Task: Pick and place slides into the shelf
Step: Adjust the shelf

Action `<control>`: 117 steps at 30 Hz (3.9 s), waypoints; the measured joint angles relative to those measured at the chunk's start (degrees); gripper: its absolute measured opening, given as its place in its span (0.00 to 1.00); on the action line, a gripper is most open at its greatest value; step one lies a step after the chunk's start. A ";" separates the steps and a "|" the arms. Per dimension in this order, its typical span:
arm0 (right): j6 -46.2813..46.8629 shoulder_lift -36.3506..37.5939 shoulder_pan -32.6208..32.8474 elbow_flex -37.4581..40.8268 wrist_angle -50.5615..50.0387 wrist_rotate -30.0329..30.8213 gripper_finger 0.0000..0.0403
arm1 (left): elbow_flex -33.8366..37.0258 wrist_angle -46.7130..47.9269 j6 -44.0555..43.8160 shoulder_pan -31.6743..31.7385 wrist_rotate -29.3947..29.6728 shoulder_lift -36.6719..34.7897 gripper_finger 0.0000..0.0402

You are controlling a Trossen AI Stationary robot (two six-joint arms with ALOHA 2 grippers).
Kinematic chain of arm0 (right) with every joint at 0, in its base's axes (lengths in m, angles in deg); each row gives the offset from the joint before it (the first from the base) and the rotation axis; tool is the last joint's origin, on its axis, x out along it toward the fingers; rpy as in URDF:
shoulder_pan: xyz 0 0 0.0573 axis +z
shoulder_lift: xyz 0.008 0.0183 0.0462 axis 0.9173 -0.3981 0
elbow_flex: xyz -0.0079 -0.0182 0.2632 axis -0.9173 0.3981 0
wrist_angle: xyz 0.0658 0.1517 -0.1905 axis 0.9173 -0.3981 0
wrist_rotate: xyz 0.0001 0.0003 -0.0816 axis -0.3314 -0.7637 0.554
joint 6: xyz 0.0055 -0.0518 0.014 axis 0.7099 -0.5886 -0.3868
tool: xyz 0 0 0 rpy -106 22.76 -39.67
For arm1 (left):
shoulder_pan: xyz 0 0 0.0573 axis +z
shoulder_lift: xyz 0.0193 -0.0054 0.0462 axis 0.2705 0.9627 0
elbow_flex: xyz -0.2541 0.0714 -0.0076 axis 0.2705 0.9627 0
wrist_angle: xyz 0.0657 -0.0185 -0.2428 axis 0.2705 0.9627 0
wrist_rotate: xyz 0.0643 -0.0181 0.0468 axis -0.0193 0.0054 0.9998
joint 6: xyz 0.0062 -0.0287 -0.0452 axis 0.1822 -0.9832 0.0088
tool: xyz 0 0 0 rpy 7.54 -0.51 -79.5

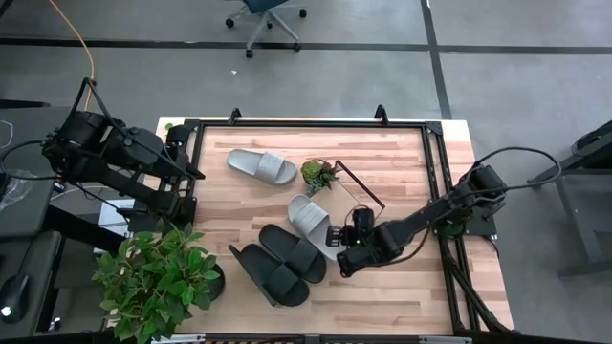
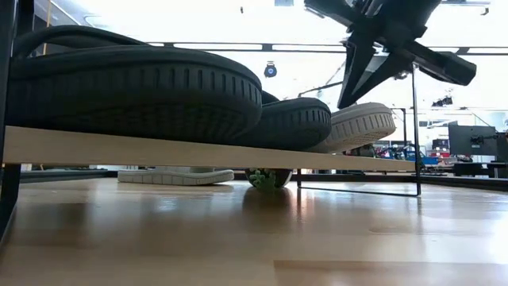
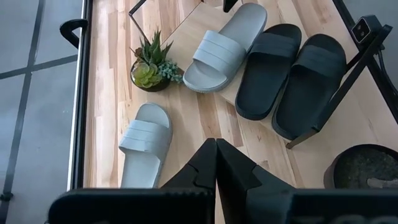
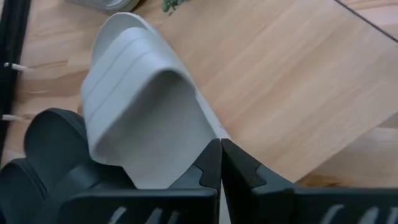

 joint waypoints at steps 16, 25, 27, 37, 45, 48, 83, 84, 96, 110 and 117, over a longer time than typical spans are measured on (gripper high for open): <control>-11.80 0.00 -0.61 -19.61 -22.85 4.55 0.00 | 0.01 -0.53 -0.03 0.00 0.01 0.46 0.00; -23.17 0.33 -3.19 -38.89 -42.53 13.30 0.00 | 0.01 -5.52 1.52 0.01 0.02 4.87 0.00; -30.78 1.29 -4.50 -41.88 -42.24 13.62 0.00 | 0.01 -6.14 1.52 0.20 0.01 6.61 0.00; -54.69 8.30 -11.09 -47.66 -42.82 8.10 0.00 | 0.04 -9.63 4.95 13.20 -7.44 13.30 0.00; -66.48 14.53 -15.17 -47.56 -42.78 5.49 0.00 | 0.01 -17.13 8.42 25.08 -20.68 16.65 0.00; -69.60 15.43 -16.76 -47.56 -42.75 4.51 0.00 | 0.01 -17.93 8.79 27.79 -21.19 18.24 0.00; -87.64 20.55 -50.14 -9.33 -10.43 -48.90 0.23 | -0.01 -27.54 14.95 31.52 -29.69 26.25 0.00; -87.92 20.55 -50.51 -9.33 -10.63 -49.06 0.27 | 0.00 -27.60 14.95 31.52 -29.67 26.25 0.00; -93.69 16.73 -53.81 -9.33 -12.21 -53.67 0.43 | -0.01 -28.92 11.85 31.52 -29.61 26.58 0.00; -96.57 11.16 -53.09 -9.33 -11.15 -56.20 0.43 | -0.01 -28.76 11.46 31.52 -28.67 26.58 0.00; -96.65 9.29 -52.85 -9.33 -8.99 -58.71 0.43 | -0.01 -28.72 11.47 31.52 -28.37 26.58 0.00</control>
